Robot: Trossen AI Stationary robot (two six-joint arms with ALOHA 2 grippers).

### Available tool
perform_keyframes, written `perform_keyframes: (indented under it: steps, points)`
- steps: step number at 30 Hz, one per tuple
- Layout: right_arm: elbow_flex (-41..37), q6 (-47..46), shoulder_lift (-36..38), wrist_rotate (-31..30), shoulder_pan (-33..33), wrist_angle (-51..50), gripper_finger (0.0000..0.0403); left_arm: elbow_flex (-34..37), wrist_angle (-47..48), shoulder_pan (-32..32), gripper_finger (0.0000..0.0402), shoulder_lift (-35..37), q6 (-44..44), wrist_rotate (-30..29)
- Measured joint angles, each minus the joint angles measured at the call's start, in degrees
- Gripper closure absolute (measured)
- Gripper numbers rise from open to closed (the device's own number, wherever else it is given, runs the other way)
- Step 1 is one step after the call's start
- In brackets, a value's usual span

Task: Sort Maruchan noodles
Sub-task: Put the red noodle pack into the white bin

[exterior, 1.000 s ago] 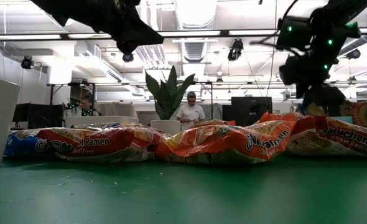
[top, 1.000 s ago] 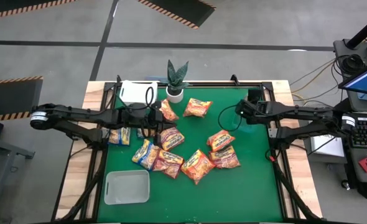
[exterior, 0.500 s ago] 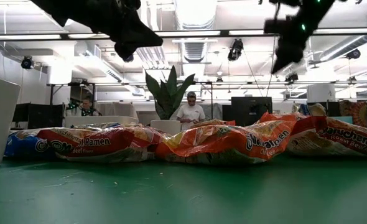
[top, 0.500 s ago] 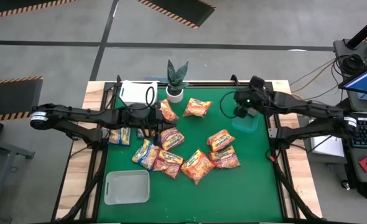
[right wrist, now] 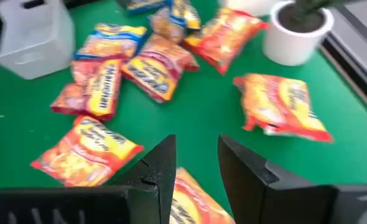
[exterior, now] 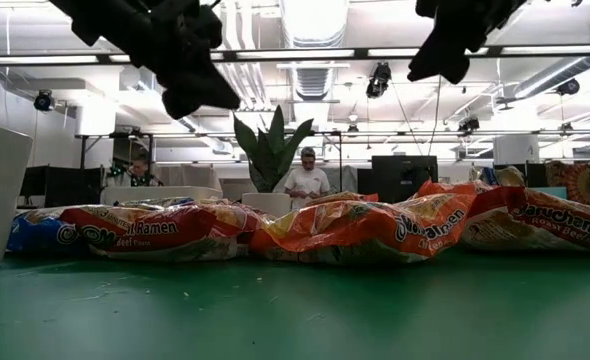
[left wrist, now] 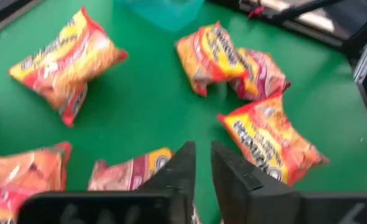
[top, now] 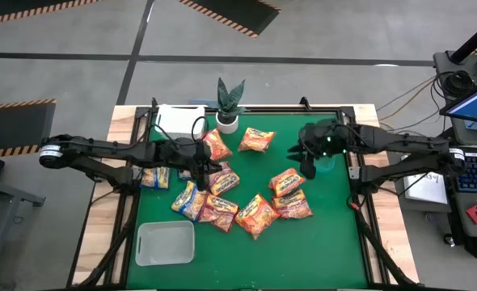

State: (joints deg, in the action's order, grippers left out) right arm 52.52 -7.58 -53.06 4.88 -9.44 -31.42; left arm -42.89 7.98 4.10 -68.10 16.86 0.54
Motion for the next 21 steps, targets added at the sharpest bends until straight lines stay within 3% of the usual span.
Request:
perform_keyframes:
  steps: [7, 12, 16, 21]
  points:
    - [-11.08, 0.71, 2.0, -0.39, 5.32, 17.68, 0.0315, 0.0, 1.58, 0.02, 0.0263, 0.0, -1.37, -0.16]
    - [-17.35, 2.33, 2.98, -0.37, 5.82, 27.52, 0.0324, 0.41, 2.36, 0.34, 0.02, 0.0, -2.77, -7.32]
    - [-20.28, 3.21, 3.97, -0.33, 5.82, 32.19, 0.033, 2.17, 2.06, 2.46, 0.0181, 0.0, -3.31, -7.34]
    - [-21.23, 5.52, 5.69, -0.3, 5.82, 33.08, 0.0335, 6.0, -2.36, 5.32, 0.0189, 0.0, -2.56, -4.59]
